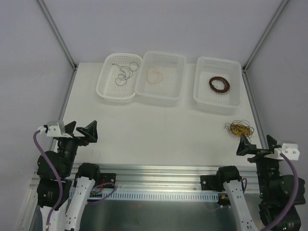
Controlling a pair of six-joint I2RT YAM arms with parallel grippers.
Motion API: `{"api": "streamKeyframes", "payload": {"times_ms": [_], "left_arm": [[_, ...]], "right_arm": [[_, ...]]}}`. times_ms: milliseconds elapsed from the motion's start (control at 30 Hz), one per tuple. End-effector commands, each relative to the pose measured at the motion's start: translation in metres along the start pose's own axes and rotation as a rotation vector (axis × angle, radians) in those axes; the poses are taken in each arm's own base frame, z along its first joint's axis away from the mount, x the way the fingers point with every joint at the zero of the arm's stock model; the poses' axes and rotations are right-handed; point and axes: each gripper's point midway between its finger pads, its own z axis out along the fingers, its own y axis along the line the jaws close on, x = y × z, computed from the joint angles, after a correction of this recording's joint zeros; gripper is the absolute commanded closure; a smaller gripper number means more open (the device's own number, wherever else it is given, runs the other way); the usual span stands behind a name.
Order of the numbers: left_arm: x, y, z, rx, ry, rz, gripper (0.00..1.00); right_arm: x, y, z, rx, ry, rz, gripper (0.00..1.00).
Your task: Untangle the cables
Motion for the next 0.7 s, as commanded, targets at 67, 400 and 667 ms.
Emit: {"api": "streamKeyframes", "payload": {"times_ms": [67, 400, 667], "left_arm": [[-0.009, -0.013, 0.017, 0.035, 0.003, -0.087, 0.01], [0.034, -0.007, 0.036, -0.004, 0.125, -0.13, 0.01], [0.083, -0.001, 0.048, -0.035, 0.259, -0.161, 0.01]], "right_arm": [[0.005, 0.041, 0.039, -0.159, 0.036, 0.033, 0.03], [0.043, 0.041, 0.074, -0.073, 0.191, 0.12, 0.03], [0.088, 0.027, 0.113, 0.147, 0.41, 0.186, 0.03]]}}
